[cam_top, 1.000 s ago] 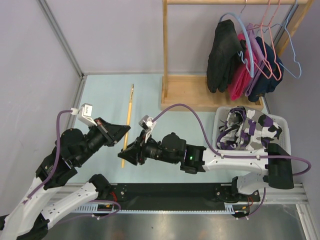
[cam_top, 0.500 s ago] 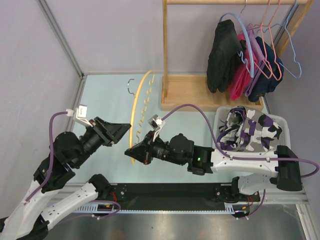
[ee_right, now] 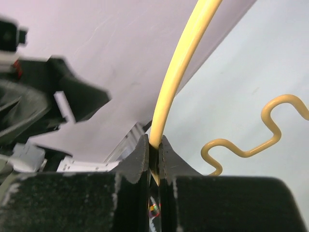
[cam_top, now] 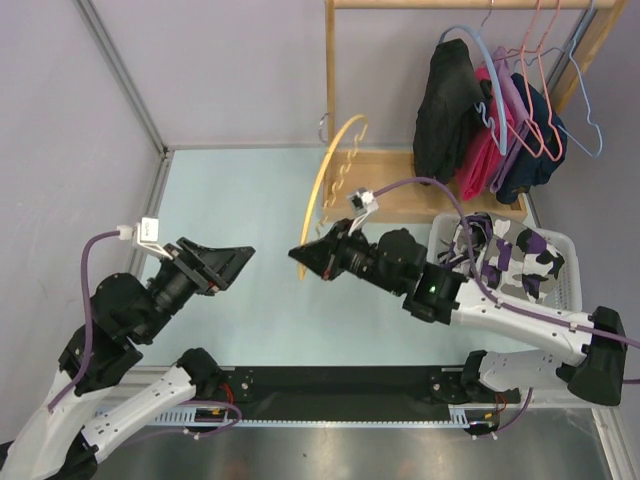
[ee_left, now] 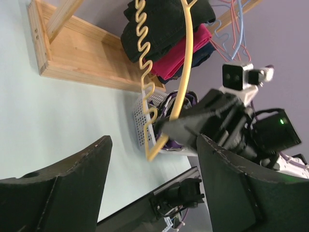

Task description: Remove the trousers from the hanger

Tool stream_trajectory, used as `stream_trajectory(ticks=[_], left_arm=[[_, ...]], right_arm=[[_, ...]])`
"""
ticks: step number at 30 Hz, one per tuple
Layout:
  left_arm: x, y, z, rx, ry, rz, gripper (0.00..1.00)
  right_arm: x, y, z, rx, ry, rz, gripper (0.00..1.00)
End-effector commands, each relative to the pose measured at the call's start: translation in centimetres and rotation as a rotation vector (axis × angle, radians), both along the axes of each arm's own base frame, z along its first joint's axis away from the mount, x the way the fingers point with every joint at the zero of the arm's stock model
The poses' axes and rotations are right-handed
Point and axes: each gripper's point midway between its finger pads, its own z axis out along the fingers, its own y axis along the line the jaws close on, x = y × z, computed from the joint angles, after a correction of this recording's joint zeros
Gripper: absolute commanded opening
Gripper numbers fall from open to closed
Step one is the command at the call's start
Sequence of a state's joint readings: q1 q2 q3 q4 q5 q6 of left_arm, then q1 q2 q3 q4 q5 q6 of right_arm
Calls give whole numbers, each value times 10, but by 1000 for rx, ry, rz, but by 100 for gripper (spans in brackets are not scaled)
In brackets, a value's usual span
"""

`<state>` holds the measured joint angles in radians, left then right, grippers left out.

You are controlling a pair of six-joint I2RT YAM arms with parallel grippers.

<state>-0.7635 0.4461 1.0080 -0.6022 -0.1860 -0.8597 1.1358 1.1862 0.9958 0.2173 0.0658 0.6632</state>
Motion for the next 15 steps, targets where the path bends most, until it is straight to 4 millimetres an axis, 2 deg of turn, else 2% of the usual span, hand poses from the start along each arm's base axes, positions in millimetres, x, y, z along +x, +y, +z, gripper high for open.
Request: stream_trajectory(ticks=[1, 2, 3, 4, 5, 7, 8, 9, 10, 11, 12, 13, 15], left_arm=[[-2, 12, 8, 9, -51, 35, 75], [-3, 14, 8, 7, -56, 38, 75], [-4, 16, 8, 5, -57, 38, 75], [-4, 17, 7, 9, -59, 41, 75], [-5, 18, 8, 9, -62, 43, 74], [-7, 20, 8, 15, -68, 46, 74], [-8, 21, 10, 15, -73, 45, 74], [-9, 22, 11, 16, -76, 45, 74], [-10, 23, 12, 18, -79, 41, 74], [-11, 23, 13, 19, -81, 38, 73], [-13, 24, 16, 18, -89, 34, 74], [-14, 25, 16, 19, -92, 34, 74], [-16, 28, 16, 22, -94, 39, 73]], right_arm=[[32, -32, 51, 68, -44, -50, 0], [39, -36, 55, 66, -47, -59, 0], [41, -39, 72, 85, -64, -49, 0], [56, -49, 75, 75, -60, -83, 0], [64, -48, 74, 64, -52, -88, 0], [73, -53, 95, 78, -75, -100, 0], [86, -57, 97, 73, -76, -124, 0], [90, -56, 101, 74, -76, -119, 0], [93, -58, 117, 101, -90, -122, 0], [107, -56, 114, 94, -79, -133, 0], [109, -54, 118, 100, -80, -119, 0], [111, -55, 135, 126, -101, -120, 0], [127, -49, 134, 120, -88, -128, 0]])
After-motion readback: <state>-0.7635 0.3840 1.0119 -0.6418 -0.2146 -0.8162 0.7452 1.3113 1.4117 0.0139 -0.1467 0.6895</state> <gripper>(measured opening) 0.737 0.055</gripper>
